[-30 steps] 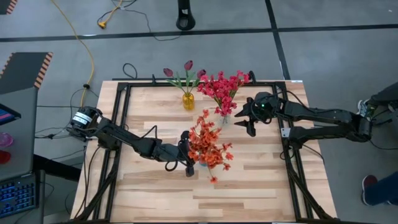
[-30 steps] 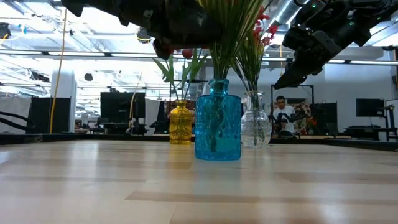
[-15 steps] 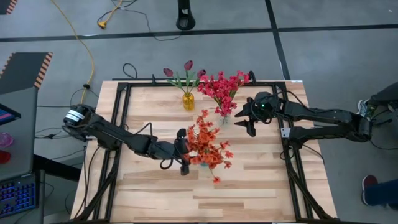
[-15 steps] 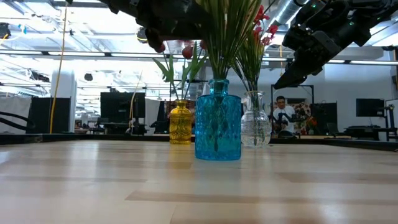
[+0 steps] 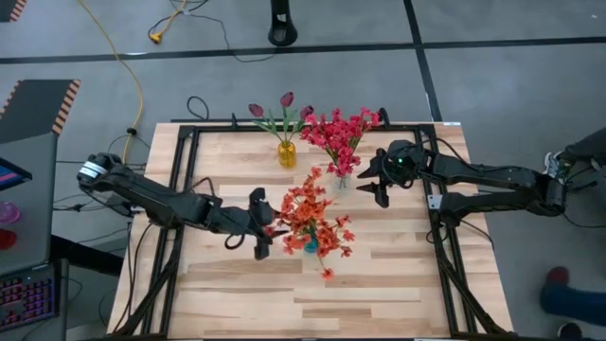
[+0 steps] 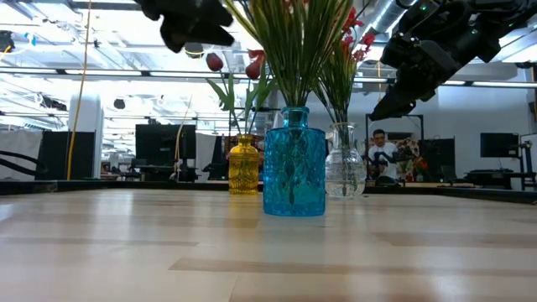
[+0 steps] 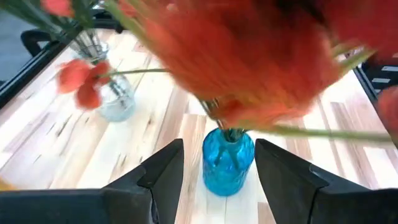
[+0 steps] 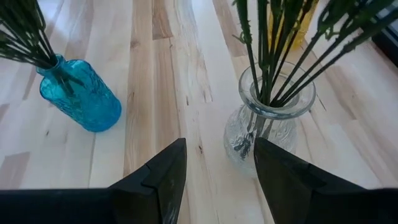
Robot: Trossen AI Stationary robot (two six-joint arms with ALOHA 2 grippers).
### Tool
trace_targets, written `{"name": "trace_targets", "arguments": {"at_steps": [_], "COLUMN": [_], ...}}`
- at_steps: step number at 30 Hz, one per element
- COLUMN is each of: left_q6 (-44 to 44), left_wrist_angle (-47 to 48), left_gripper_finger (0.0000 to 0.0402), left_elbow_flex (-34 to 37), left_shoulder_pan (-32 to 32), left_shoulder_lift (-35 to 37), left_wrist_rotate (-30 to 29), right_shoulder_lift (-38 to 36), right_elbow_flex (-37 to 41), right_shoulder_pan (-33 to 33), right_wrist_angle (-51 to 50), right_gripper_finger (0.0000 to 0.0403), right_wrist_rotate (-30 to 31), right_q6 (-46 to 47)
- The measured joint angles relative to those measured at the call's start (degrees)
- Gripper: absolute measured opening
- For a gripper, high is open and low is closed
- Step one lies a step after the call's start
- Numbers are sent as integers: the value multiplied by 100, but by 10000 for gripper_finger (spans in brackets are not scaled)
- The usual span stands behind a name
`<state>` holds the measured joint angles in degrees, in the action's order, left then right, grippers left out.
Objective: Sort flowers into vase by color
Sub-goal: Put the orange flowers into the blue vase, then return to Home Position
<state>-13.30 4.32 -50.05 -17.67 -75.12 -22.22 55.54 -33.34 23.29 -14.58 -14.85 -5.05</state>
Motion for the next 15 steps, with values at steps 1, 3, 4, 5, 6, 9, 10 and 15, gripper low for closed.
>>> {"name": "trace_targets", "arguments": {"at_steps": [1, 3, 4, 5, 6, 9, 10, 15], "left_q6": [-56, -119, -149, -177, -203, -205, -203, -194], "left_wrist_angle": [137, 388, 499, 556, 639, 918, 1011, 1372], "left_gripper_finger": [185, 185, 185, 185, 185, 185, 185, 185], "left_elbow_flex": [1, 1, 1, 1, 1, 1, 1, 1], "left_shoulder_pan": [0, 0, 0, 0, 0, 0, 0, -2], "left_shoulder_lift": [101, 328, 434, 534, 631, 965, 1092, 1796], "left_wrist_rotate": [-1, 0, 0, 0, 0, 14, 15, -202], "right_shoulder_lift": [0, 1, 1, -1, 1, -9, -22, -83], "right_elbow_flex": [0, 0, -1, 0, 0, 0, -2, -502], "right_shoulder_pan": [0, 0, 0, 2, 0, 1, 1, 0], "right_wrist_angle": [1, 1, 1, 1, 5, 11, 9, -497], "right_gripper_finger": [214, 214, 214, 214, 214, 214, 214, 214], "right_wrist_rotate": [0, 0, 0, 0, 0, 0, 0, 0], "right_q6": [79, 92, 72, 71, 71, 71, 69, 62]}}
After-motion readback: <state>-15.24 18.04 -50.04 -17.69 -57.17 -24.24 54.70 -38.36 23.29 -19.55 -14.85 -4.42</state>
